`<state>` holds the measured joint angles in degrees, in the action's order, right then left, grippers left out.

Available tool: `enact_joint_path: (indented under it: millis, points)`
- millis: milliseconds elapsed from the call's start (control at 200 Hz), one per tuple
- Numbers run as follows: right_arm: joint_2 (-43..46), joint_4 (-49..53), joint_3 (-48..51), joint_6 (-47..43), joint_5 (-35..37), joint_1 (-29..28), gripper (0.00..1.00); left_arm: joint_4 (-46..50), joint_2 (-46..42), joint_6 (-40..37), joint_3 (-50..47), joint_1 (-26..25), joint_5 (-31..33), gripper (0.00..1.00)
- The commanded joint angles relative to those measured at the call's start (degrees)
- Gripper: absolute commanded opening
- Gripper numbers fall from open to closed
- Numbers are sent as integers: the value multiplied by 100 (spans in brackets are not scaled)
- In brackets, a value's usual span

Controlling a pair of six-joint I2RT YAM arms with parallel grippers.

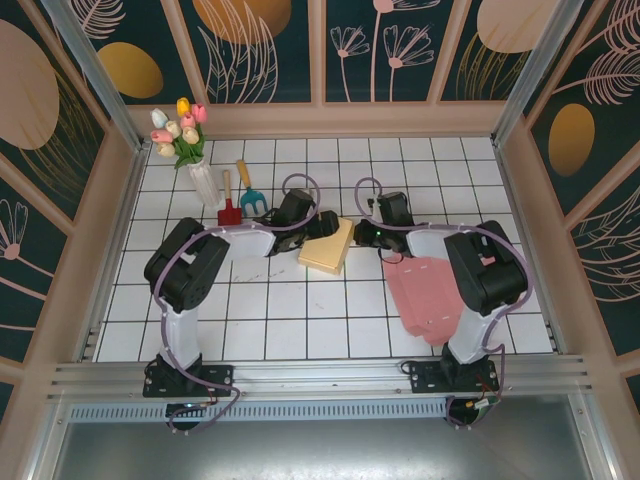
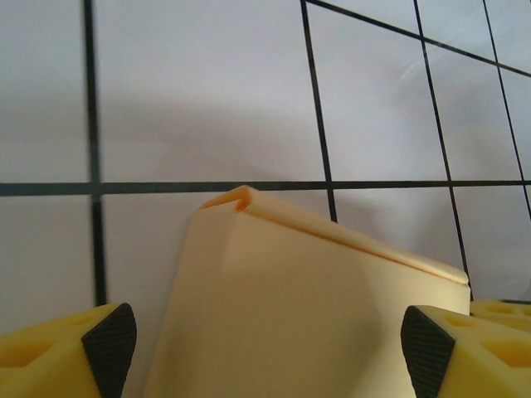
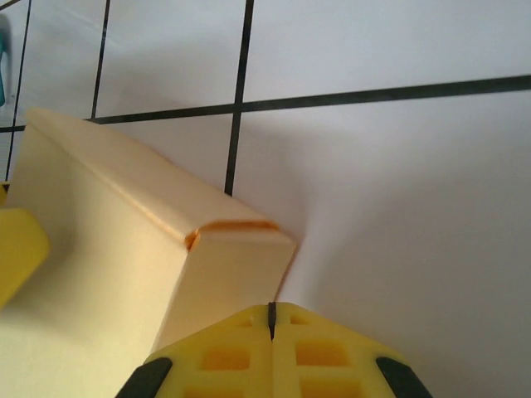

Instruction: Fold the paper box

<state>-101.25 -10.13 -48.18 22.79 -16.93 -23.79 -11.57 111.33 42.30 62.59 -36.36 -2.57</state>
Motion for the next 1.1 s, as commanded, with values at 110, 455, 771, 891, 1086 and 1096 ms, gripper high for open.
enact_joint_path:
  millis: [110,455,771,891,1086,1096]
  points:
    - [879,138,694,36,256,-14,0,23,-812,131,-555,41,293,85]
    - [1655,-1009,2160,769,14,-722,0,-855,-1441,447,-1864,-25,-113,83]
    - [1232,-1537,1999,1103,-11,-1287,0,-1031,-1351,630,-1864,-461,-32,82]
    - [1117,-1680,1840,1191,-93,-1394,0,-1247,-1100,846,-1885,-608,-91,82]
    - [928,-2736,1835,1744,-601,-1623,0,-1850,-1078,1337,-2041,-860,-217,82]
    - [916,-2765,1827,1766,-597,-1638,0,-1871,-1072,1358,-2040,-872,-222,82]
